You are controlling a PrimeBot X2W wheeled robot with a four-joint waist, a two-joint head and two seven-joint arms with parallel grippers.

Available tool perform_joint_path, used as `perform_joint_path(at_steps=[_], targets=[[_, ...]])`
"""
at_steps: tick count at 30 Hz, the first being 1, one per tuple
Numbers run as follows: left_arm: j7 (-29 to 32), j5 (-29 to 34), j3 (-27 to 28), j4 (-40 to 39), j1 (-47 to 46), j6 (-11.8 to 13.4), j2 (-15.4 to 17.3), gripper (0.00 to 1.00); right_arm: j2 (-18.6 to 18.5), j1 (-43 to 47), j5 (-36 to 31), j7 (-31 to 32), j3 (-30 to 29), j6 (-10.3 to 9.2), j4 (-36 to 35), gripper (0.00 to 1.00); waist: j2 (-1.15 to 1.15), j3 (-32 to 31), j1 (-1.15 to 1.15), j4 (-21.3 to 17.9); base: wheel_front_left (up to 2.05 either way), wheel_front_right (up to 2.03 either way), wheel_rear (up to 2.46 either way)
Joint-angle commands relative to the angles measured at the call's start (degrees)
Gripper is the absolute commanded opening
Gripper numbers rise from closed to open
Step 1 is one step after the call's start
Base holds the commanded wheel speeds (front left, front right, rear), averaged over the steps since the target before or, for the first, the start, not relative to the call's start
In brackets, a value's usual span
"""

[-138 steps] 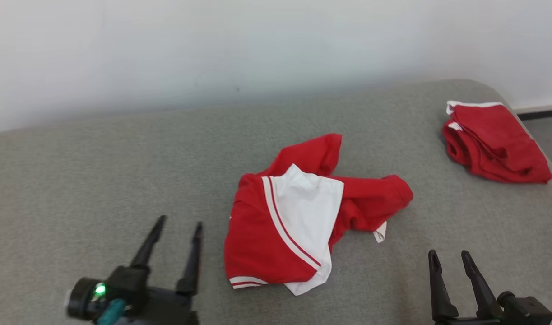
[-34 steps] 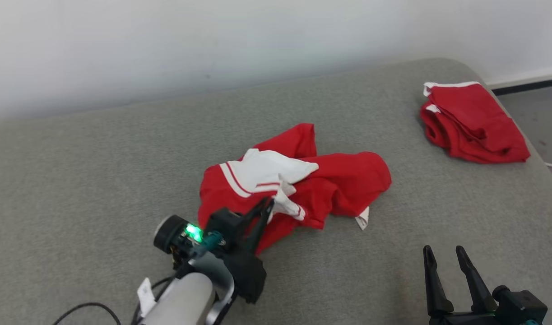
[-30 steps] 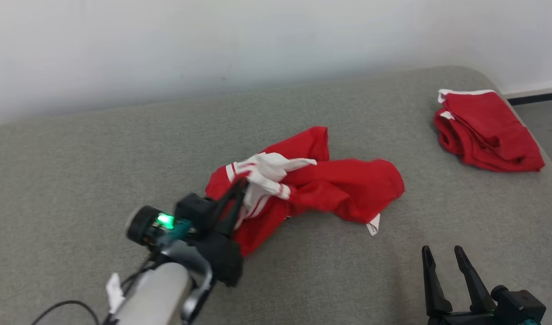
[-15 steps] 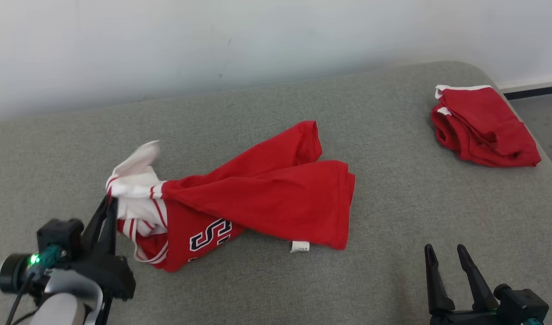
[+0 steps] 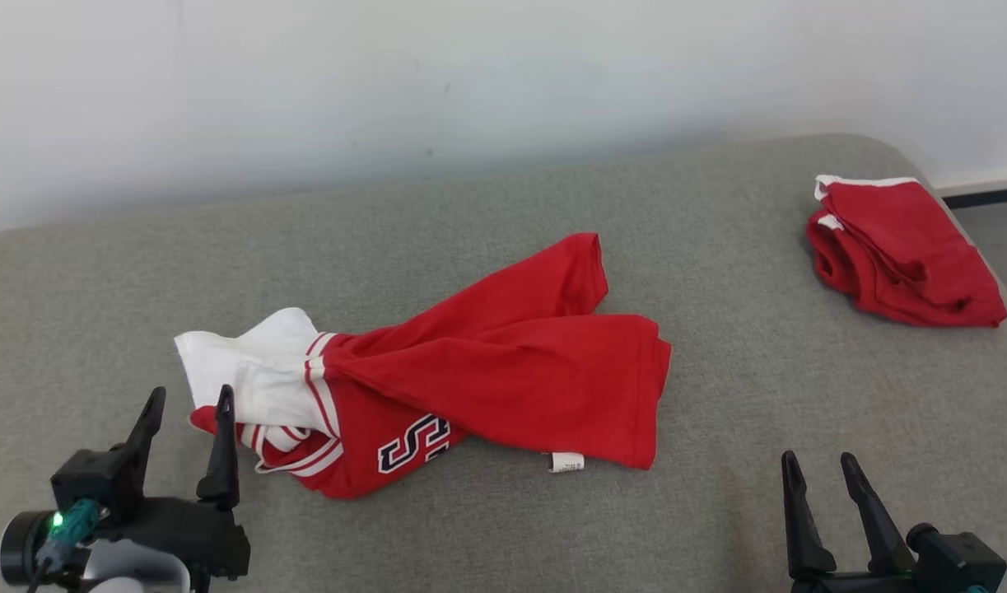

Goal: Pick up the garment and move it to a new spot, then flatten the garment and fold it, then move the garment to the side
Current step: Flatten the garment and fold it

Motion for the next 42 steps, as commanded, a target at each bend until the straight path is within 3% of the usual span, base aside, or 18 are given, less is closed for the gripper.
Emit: perform_joint_path(at_steps=[1, 14, 24, 32, 42], targets=[[-0.26, 0.26, 0.36, -0.49, 1.08, 0.40, -0.14, 1.00, -0.27, 0.47, -0.34, -0.10, -0.20, -0.13, 0.04, 1.00, -0.01, -1.41, 0.00, 1.24, 0.00, 0.00, 0.00], [-0.47, 6.26, 9.48, -16.88, 14.87, 3.40, -4.35, 1.00, -0.28, 3.38, -0.62, -0.11, -0.54, -0.13, -1.04, 1.00, -0.01, -4.68, 0.00, 5.53, 0.00, 0.00, 0.00], [-0.47, 9.59, 12.61, -19.79, 22.19, 0.85, -7.78, 1.00, -0.76, 4.04, -0.46, -0.10, -0.20, -0.13, -1.21, 1.00, -0.01, -4.47, 0.00, 6.53, 0.00, 0.00, 0.00], [-0.45, 11.79, 10.65, -16.66, 14.87, -3.32, -8.26, 1.00, -0.98, 3.22, -0.29, -0.06, 0.62, -0.13, -1.04, 1.00, -0.01, -3.52, 0.00, 5.56, 0.00, 0.00, 0.00], [1.54, 11.95, 7.94, -5.48, 1.22, -7.19, -6.42, 1.00, -1.09, 0.89, -0.01, 0.02, 0.41, -0.13, -0.36, 1.00, -0.01, 0.67, 0.00, 1.65, 0.00, 0.00, 0.00]])
